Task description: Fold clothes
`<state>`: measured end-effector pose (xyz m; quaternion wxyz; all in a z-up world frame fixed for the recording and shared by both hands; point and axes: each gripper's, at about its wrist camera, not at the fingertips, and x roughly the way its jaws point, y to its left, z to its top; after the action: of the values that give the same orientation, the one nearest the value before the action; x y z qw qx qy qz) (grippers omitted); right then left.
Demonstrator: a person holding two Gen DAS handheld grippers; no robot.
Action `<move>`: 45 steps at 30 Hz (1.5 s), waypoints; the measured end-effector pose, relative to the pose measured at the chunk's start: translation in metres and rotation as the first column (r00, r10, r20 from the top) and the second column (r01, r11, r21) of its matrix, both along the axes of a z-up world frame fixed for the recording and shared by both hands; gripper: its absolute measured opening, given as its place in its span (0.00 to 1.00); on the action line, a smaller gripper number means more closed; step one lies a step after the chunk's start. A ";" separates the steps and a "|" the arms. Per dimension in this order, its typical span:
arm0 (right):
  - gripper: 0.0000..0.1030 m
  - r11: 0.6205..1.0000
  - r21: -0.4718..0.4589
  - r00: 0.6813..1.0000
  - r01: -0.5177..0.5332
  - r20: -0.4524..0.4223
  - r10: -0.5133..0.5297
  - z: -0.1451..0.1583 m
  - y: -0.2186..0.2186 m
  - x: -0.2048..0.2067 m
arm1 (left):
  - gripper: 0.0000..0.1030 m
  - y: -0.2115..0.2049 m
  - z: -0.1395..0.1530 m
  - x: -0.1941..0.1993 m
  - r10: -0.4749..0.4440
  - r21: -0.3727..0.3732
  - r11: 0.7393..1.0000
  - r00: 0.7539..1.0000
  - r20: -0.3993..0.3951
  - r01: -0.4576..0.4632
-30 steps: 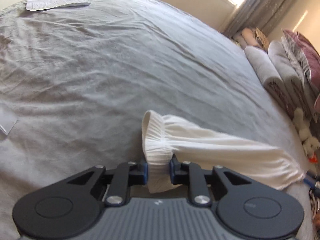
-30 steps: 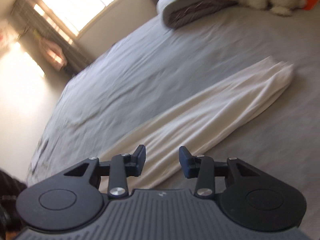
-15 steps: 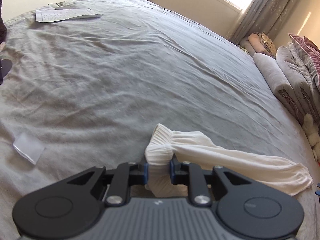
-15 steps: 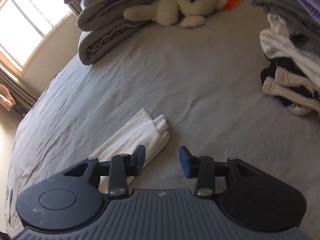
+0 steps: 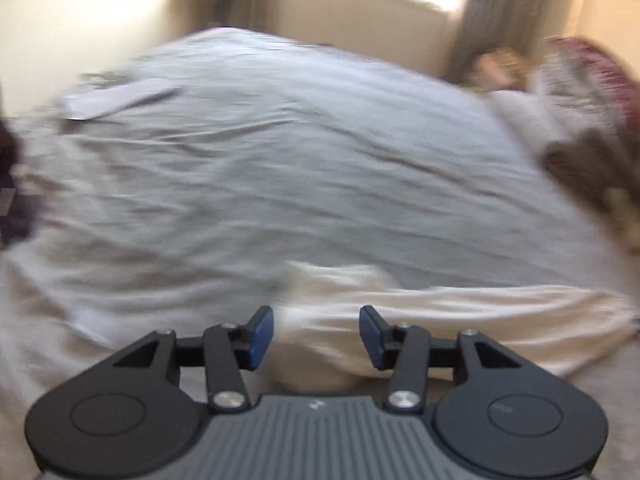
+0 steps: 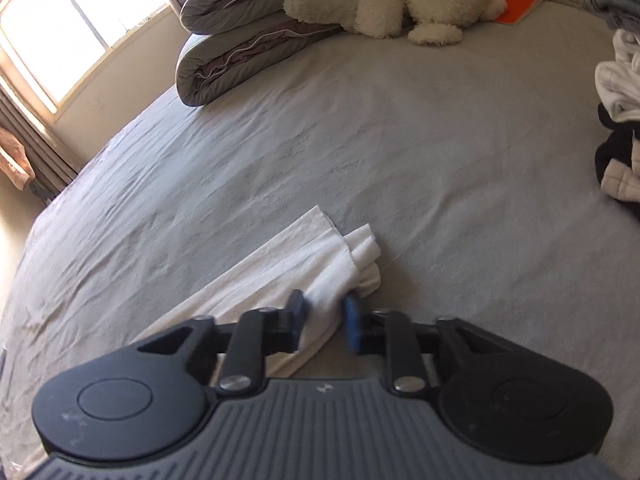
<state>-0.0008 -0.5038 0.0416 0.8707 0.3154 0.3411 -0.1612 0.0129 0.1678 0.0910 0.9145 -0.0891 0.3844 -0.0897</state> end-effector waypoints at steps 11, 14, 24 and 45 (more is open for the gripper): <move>0.14 1.000 0.000 1.000 0.007 0.012 -0.007 0.001 0.003 0.004 | 0.49 -0.141 -0.052 -0.020 -0.226 0.005 0.974 0.965 -0.131 0.228; 0.14 1.000 0.009 1.000 0.005 0.014 -0.005 0.000 0.003 0.006 | 0.52 -0.144 -0.057 -0.013 -0.189 -0.008 0.982 0.975 -0.113 0.190; 0.12 1.000 0.013 1.000 0.006 0.031 -0.007 -0.006 0.005 0.006 | 0.07 -0.160 -0.073 0.008 -0.096 -0.046 0.995 0.992 -0.085 0.092; 0.10 0.987 -0.084 0.984 -0.139 0.104 0.147 0.034 0.008 -0.049 | 0.04 -0.129 -0.042 -0.051 -0.233 -0.161 0.964 0.966 -0.114 0.213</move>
<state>-0.0500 -0.4963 0.0753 0.9089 0.2648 0.3081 -0.0937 -0.0383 0.0385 0.0492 0.8620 -0.1181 0.4439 -0.2142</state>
